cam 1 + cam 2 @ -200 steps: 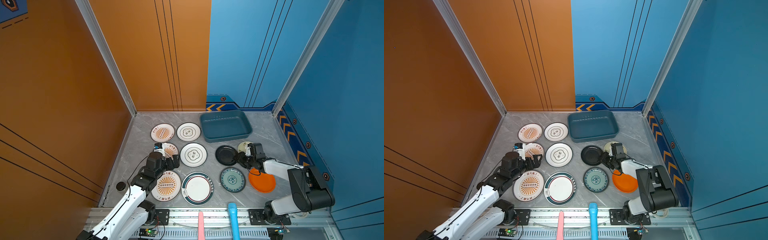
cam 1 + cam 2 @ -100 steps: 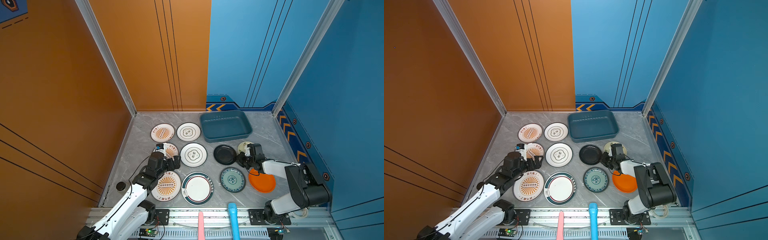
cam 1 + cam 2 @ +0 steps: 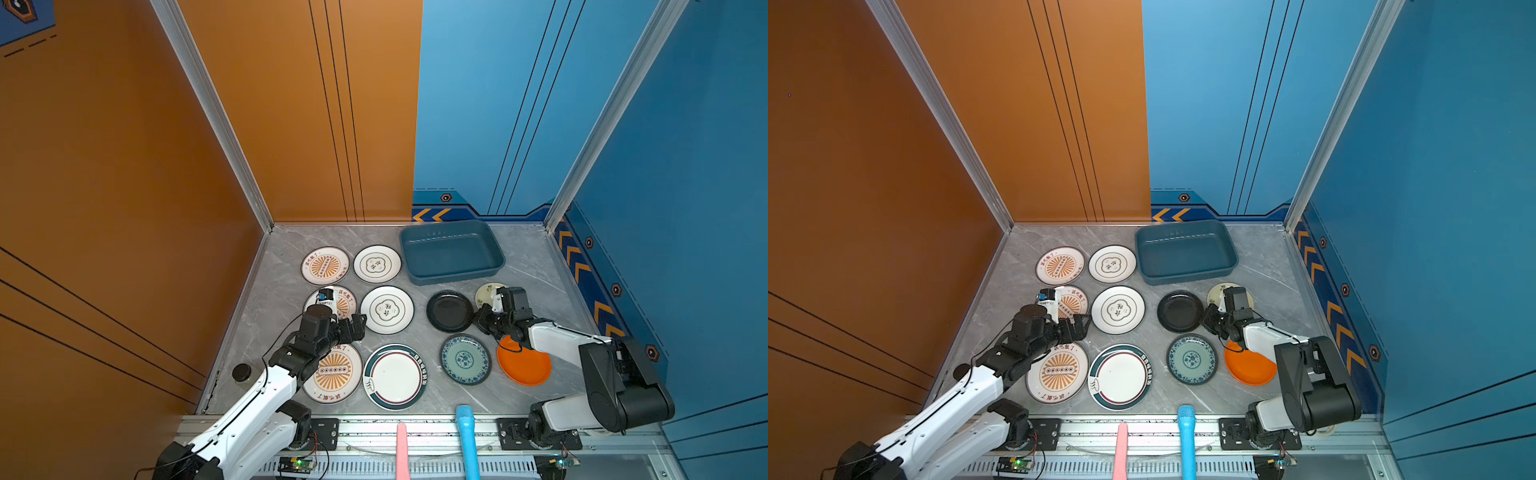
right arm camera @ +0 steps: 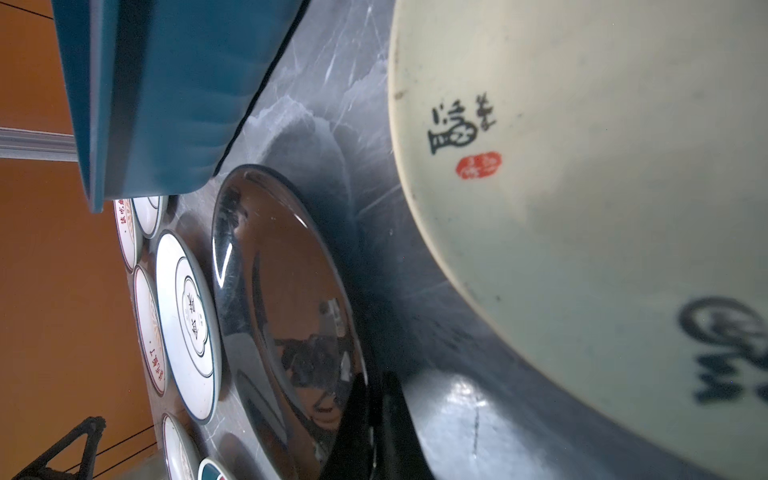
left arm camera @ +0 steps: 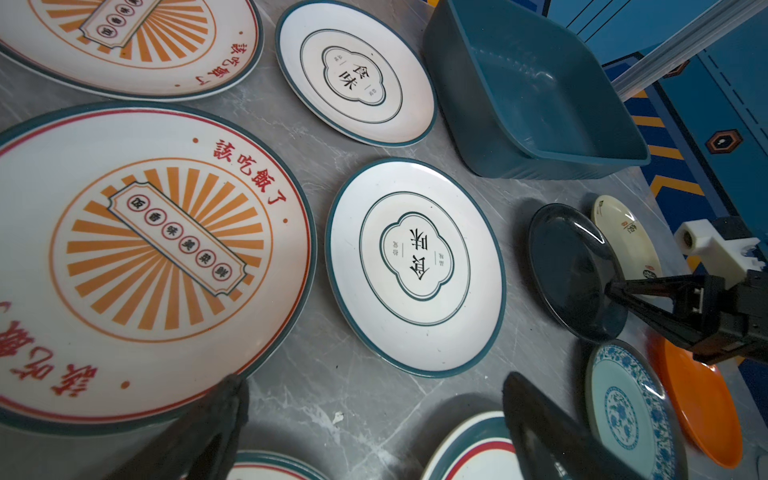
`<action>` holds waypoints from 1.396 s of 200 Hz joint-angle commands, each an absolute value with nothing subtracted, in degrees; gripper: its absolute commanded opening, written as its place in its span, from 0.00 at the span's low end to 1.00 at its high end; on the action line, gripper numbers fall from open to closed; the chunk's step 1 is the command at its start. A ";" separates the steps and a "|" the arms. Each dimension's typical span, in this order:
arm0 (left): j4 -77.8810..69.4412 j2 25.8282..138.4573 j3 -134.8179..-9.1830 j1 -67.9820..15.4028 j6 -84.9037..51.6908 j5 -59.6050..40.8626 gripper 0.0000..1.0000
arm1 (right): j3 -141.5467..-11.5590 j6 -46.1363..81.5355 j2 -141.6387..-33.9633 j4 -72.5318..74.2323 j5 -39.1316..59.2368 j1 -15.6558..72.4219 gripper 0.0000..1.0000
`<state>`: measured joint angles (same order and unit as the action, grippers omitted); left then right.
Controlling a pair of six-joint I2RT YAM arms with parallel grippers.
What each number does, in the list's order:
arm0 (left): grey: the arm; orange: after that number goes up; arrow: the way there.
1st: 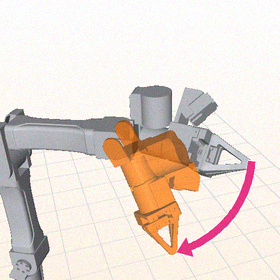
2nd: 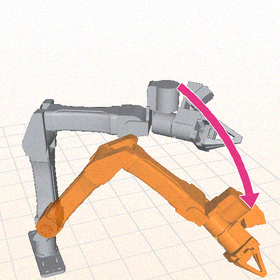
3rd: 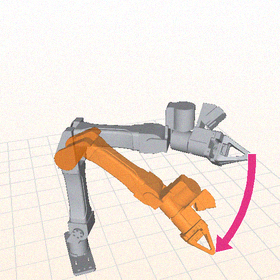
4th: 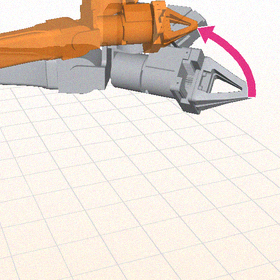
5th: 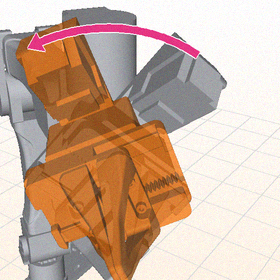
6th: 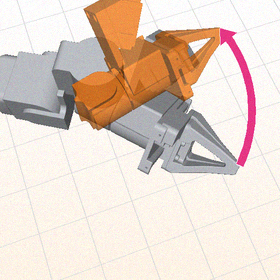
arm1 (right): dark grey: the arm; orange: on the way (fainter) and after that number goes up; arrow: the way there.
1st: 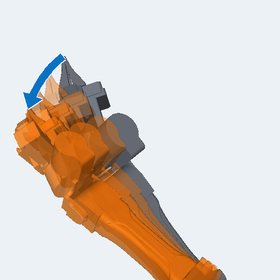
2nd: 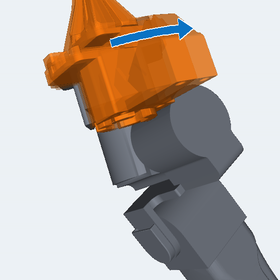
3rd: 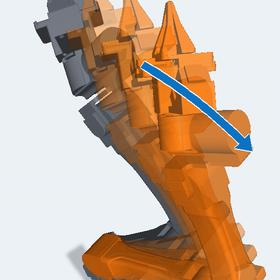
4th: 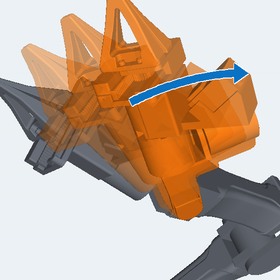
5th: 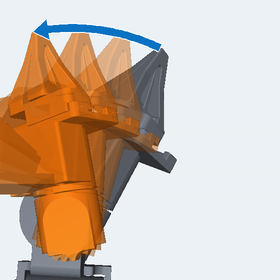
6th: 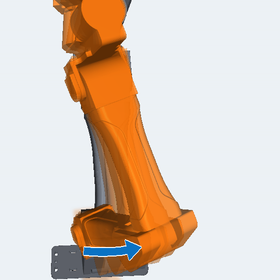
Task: Place the plates into the plastic bin on the countertop
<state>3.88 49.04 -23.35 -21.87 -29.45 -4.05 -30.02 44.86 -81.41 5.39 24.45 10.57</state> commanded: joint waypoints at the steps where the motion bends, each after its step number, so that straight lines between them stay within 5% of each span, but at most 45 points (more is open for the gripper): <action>1: 1.38 49.63 -22.70 -22.73 -29.40 -7.59 0.98 | -30.30 43.47 -78.65 1.45 25.13 10.92 0.02; 174: -17.47 65.84 -26.18 -27.95 -36.73 -26.86 1.00 | -41.54 34.21 -74.40 -14.10 33.92 17.56 0.00; 234: -20.63 71.52 -29.41 -30.27 -39.16 -28.56 0.87 | -44.52 34.50 -76.00 -13.57 34.26 22.35 0.00; 279: -21.42 73.24 -30.44 -30.94 -40.32 -29.82 0.57 | -46.59 34.69 -77.51 -13.06 33.93 24.93 0.00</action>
<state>-19.73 72.29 -28.93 -30.57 -40.05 -27.64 -44.14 35.75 -76.73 -13.06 33.04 23.73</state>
